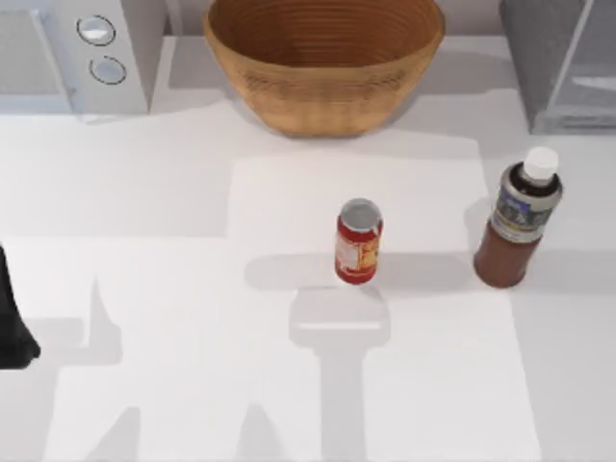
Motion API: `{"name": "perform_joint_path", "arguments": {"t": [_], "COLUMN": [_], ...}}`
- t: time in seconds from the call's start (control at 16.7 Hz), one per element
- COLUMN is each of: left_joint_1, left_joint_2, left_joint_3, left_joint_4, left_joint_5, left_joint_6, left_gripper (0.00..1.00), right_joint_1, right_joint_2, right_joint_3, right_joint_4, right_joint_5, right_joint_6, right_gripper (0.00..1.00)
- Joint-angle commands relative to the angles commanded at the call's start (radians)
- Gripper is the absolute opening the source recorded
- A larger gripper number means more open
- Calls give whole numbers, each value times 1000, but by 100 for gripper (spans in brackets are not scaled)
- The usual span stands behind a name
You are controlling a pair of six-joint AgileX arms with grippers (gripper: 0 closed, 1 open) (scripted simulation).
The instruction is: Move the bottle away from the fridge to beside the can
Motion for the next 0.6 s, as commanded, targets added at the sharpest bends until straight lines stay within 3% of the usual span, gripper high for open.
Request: {"name": "perform_joint_path", "arguments": {"t": [0.36, 0.6], "left_joint_1": [0, 0], "left_joint_2": [0, 0], "left_joint_3": [0, 0], "left_joint_4": [0, 0], "left_joint_5": [0, 0], "left_joint_6": [0, 0], "left_gripper": [100, 100], "right_joint_1": [12, 109], "right_joint_2": [-2, 1], "right_joint_3": [-3, -2], "right_joint_4": [12, 145], "right_joint_5": [2, 18], "right_joint_6": [13, 158], "right_gripper": [100, 100]}}
